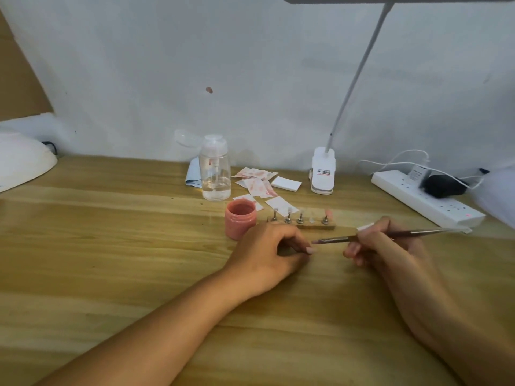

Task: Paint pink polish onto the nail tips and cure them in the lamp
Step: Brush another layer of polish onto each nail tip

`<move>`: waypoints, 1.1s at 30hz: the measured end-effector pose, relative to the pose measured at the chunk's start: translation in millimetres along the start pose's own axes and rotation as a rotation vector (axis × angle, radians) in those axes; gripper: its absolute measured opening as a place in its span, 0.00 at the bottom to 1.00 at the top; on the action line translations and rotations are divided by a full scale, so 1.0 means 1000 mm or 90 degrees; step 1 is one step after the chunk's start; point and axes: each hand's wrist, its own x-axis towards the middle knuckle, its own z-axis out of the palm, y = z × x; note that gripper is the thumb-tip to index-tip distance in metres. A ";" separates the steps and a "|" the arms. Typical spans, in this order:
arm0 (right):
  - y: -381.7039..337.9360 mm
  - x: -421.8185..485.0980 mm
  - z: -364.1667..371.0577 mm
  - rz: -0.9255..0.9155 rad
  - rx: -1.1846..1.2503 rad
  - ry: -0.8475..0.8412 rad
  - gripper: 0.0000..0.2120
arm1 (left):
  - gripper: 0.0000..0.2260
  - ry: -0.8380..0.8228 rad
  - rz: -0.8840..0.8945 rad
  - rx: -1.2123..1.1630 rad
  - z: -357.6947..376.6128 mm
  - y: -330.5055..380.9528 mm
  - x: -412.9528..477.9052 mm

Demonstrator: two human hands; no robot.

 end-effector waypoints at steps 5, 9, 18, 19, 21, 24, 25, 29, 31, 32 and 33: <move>0.005 0.002 0.005 -0.017 -0.014 -0.002 0.05 | 0.06 -0.004 -0.003 0.006 -0.002 0.000 0.001; 0.008 0.002 0.003 -0.021 -0.043 -0.009 0.05 | 0.06 -0.003 -0.007 0.007 -0.003 0.000 0.000; 0.008 0.002 0.001 -0.018 -0.027 0.018 0.07 | 0.04 0.000 -0.001 0.004 -0.003 0.000 0.000; 0.008 0.001 0.003 -0.023 -0.035 0.001 0.06 | 0.05 -0.002 -0.001 0.007 -0.003 0.000 -0.001; 0.008 0.001 0.004 -0.024 -0.049 -0.002 0.05 | 0.07 -0.003 0.000 0.010 -0.003 -0.001 0.000; 0.011 0.004 0.000 -0.015 -0.049 0.064 0.05 | 0.03 0.002 -0.003 0.008 -0.003 -0.001 0.000; 0.011 0.005 -0.001 -0.011 -0.039 0.078 0.06 | 0.03 0.003 -0.003 0.008 -0.002 -0.001 0.000; 0.010 0.003 -0.001 -0.008 -0.021 0.053 0.08 | 0.04 0.009 0.002 0.007 -0.002 0.001 -0.002; 0.010 0.002 0.001 -0.013 -0.032 0.021 0.07 | 0.03 0.012 0.006 0.030 -0.002 0.002 -0.003; 0.009 0.002 0.001 -0.014 -0.042 0.007 0.06 | 0.03 0.013 0.008 0.042 -0.002 0.002 -0.004; 0.009 0.002 0.002 -0.014 -0.053 0.001 0.06 | 0.04 0.013 0.011 0.051 -0.003 0.003 -0.004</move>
